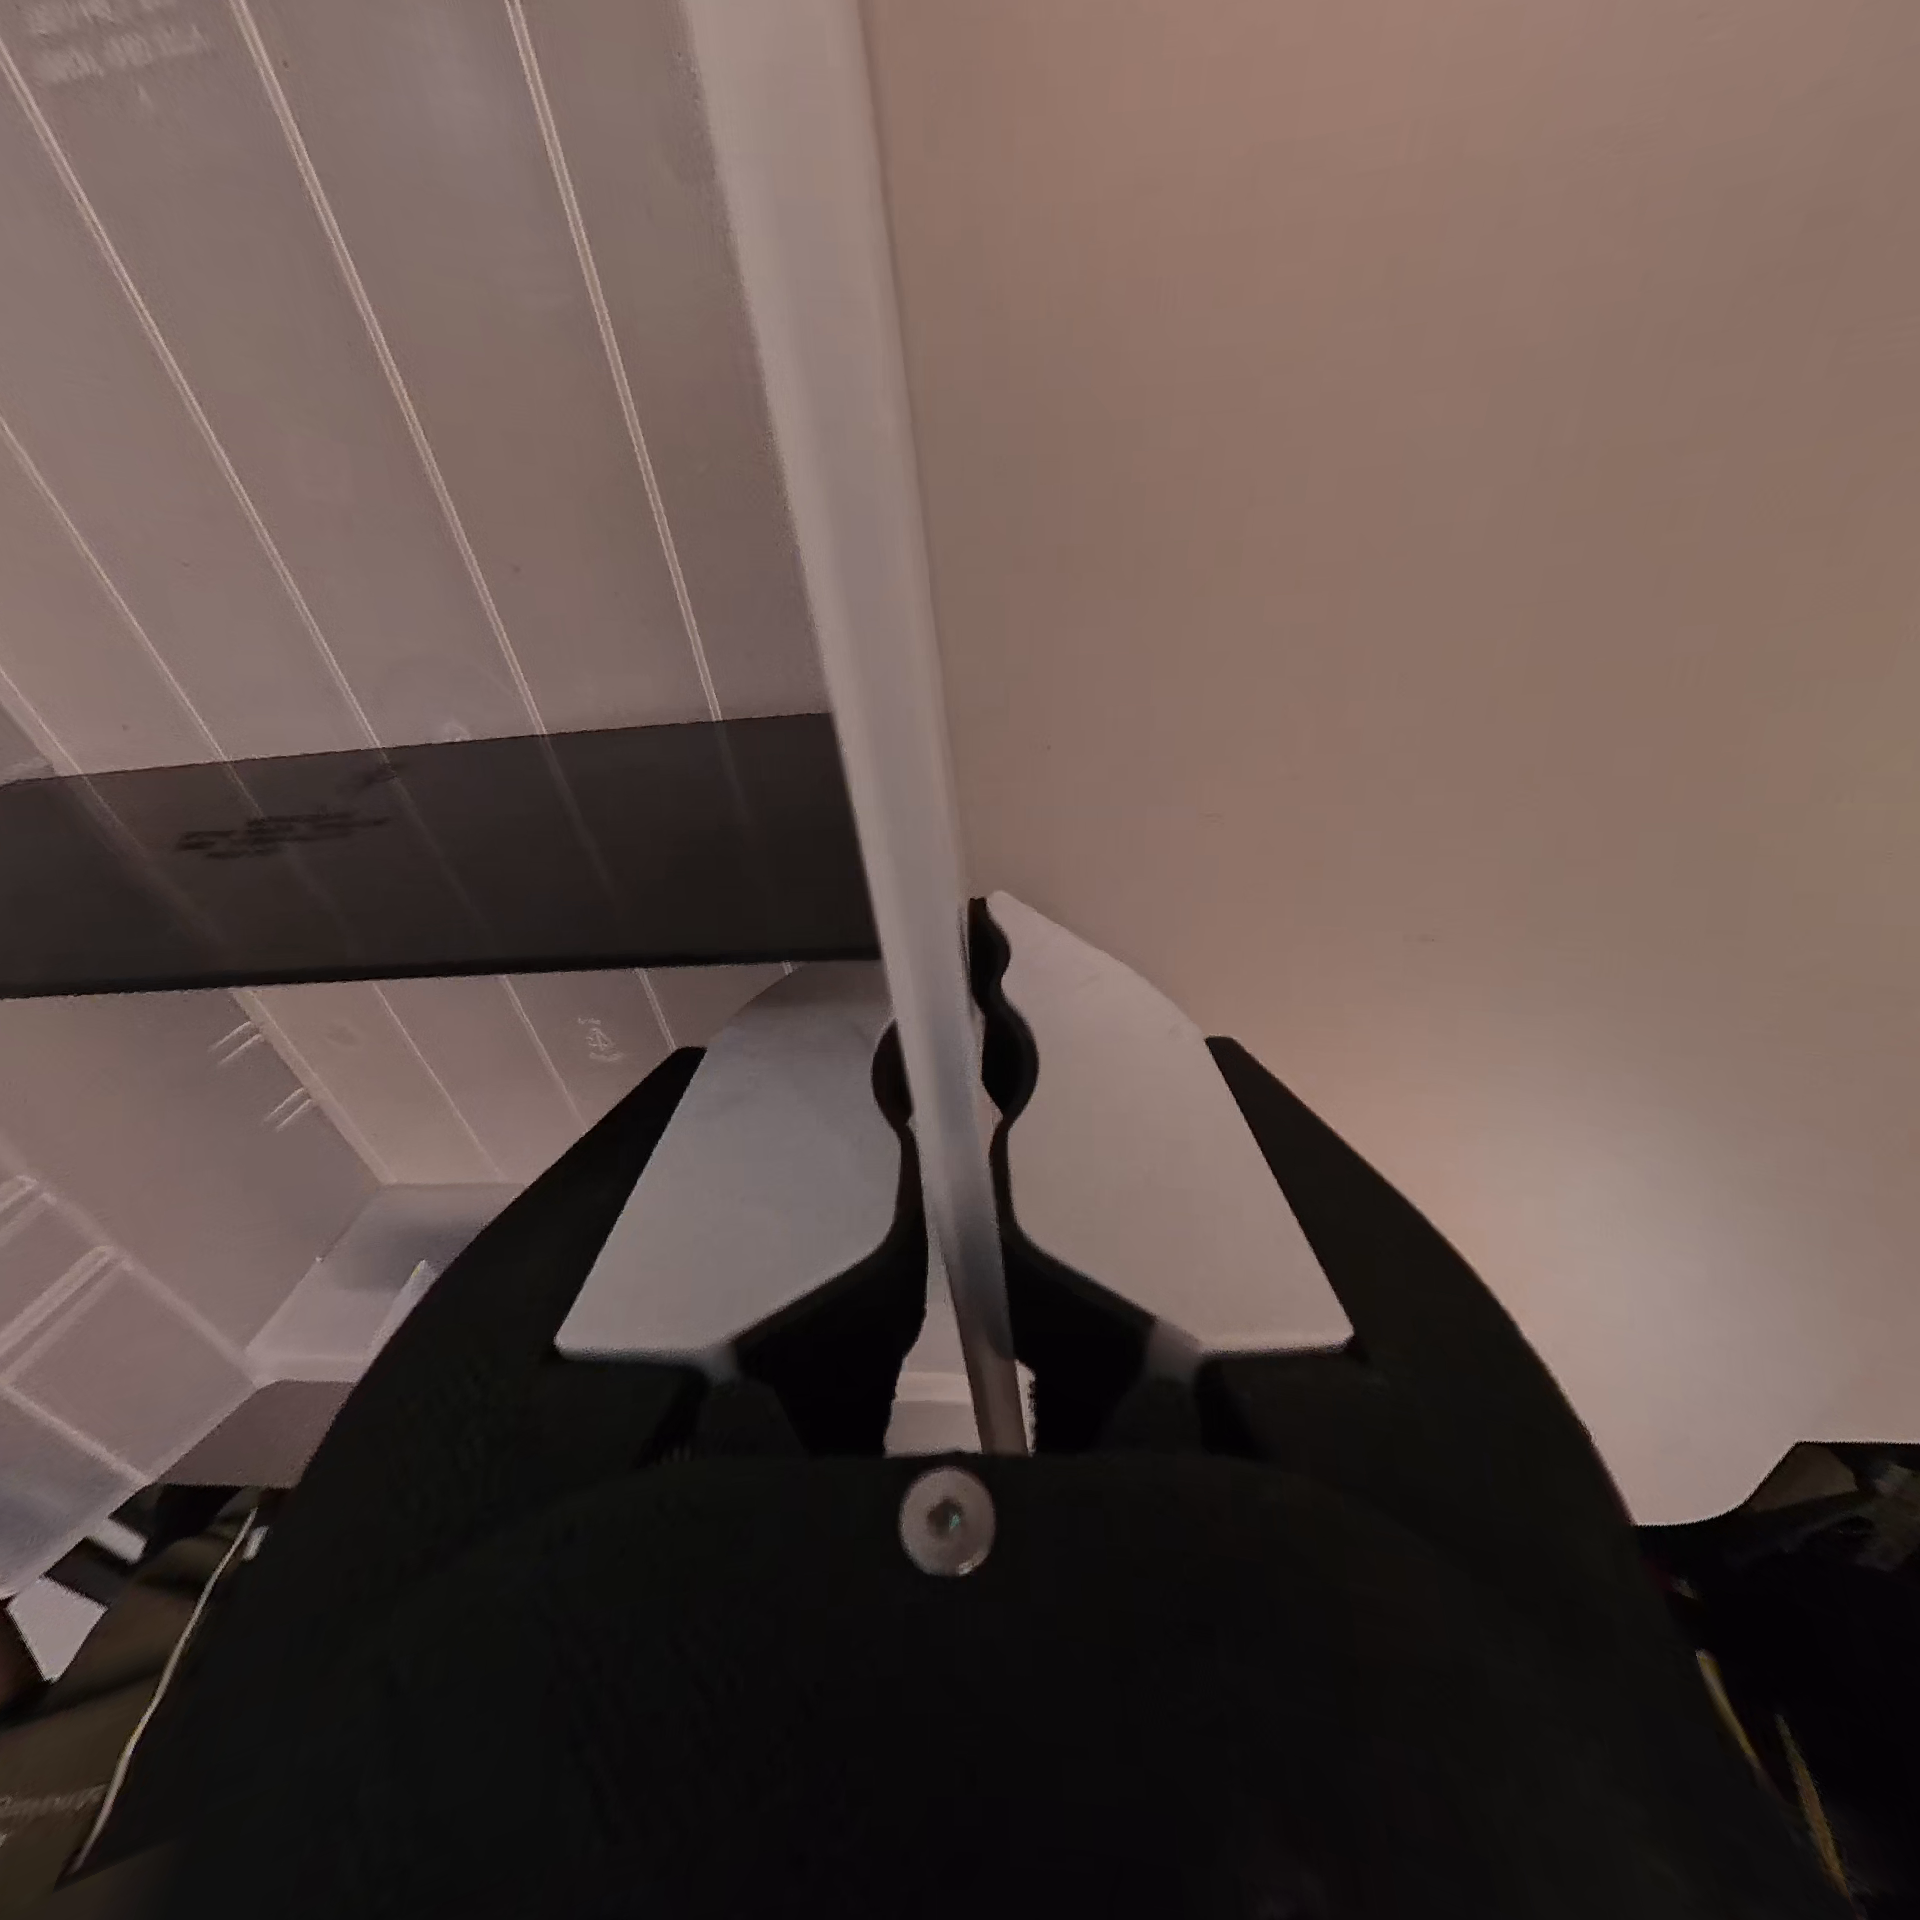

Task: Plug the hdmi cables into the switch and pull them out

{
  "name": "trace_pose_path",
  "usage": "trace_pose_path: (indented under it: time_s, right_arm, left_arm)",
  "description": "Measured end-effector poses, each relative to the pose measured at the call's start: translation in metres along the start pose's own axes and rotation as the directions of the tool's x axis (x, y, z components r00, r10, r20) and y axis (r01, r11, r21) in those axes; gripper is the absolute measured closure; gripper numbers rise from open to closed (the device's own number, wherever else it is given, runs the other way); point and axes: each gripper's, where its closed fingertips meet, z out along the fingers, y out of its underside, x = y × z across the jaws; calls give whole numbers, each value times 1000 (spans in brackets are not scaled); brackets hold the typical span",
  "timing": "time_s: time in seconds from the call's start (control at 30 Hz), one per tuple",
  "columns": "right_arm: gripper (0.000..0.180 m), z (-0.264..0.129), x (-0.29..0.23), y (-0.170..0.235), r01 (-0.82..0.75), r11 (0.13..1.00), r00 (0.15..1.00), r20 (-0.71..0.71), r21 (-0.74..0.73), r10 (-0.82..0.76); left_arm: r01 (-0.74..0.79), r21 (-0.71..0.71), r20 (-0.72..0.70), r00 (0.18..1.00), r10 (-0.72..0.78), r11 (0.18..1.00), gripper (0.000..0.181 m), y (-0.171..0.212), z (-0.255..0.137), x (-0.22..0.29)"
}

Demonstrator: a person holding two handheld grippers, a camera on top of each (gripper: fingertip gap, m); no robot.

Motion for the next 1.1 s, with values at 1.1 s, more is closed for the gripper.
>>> trace_pose_path:
  time_s: [1.1]
  right_arm:
    - [137, -153, -27, -14, 302, 804, 933, -331, 512, -140]
  left_arm:
    - [-367, 569, 264, 929, 258, 736, 147, -48, -131, 87]
